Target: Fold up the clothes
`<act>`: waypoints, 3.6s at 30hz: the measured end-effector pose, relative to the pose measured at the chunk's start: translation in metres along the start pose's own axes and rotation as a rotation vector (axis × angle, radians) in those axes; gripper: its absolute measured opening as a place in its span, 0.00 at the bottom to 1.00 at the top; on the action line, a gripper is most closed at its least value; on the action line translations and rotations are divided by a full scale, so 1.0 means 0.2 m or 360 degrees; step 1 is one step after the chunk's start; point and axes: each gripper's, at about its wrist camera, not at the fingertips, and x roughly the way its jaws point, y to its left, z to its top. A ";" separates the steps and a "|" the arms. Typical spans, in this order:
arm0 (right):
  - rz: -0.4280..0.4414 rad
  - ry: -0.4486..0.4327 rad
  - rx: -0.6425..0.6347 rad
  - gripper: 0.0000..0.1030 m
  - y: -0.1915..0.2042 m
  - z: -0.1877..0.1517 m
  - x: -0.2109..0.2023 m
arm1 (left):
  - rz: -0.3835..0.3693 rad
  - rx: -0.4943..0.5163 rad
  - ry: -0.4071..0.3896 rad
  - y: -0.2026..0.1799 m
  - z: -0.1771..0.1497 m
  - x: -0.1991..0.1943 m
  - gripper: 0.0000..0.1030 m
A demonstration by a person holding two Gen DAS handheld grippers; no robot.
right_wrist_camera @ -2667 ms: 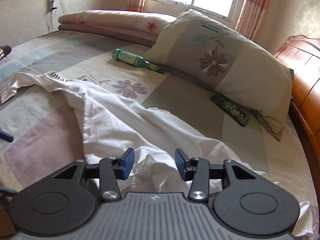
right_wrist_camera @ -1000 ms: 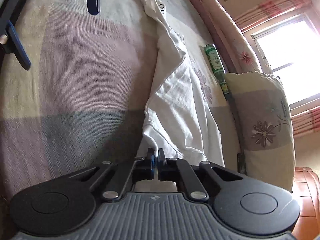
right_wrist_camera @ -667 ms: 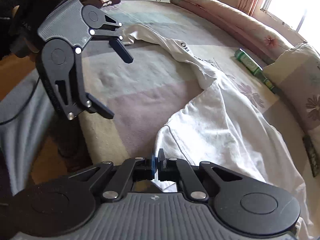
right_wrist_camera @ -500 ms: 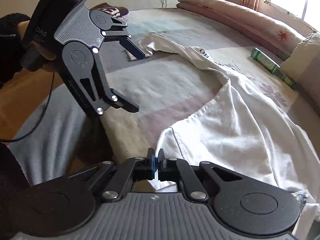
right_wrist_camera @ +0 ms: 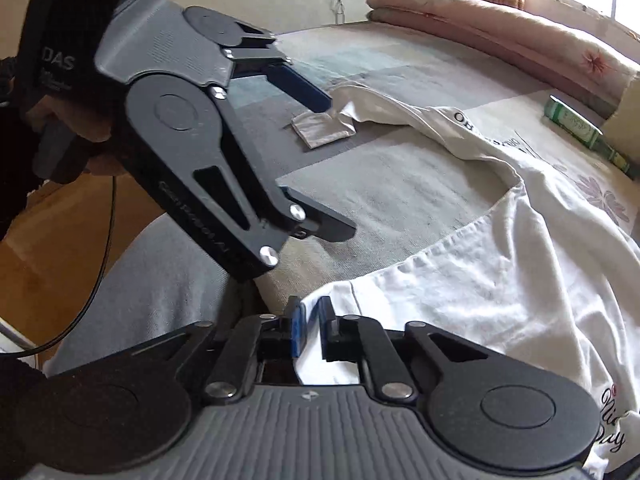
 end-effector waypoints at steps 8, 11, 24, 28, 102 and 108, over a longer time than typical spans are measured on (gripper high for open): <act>-0.0282 -0.0130 0.0316 0.37 -0.34 -0.14 -0.35 | -0.0061 -0.0009 0.0019 -0.04 0.02 0.03 0.99; -0.0440 -0.0127 0.0493 0.37 -0.50 -0.29 -0.50 | -0.0146 0.0047 0.0038 -0.15 0.04 0.07 0.99; -0.0899 -0.0161 0.1213 0.37 -1.07 -1.08 -1.03 | -0.0396 0.0185 0.0173 -0.50 0.11 0.27 0.99; -0.0839 -0.0123 0.1355 0.37 -1.18 -1.28 -1.01 | -0.0372 0.0166 0.0221 -0.50 0.11 0.30 0.99; -0.0361 -0.0571 0.1585 0.13 -2.00 -0.91 -0.58 | -0.0467 -0.0828 0.0000 0.32 0.44 1.06 0.10; -0.0646 -0.0659 0.1535 0.14 -2.02 -0.86 -0.68 | -0.0393 -0.0974 -0.0046 0.42 0.44 1.05 0.03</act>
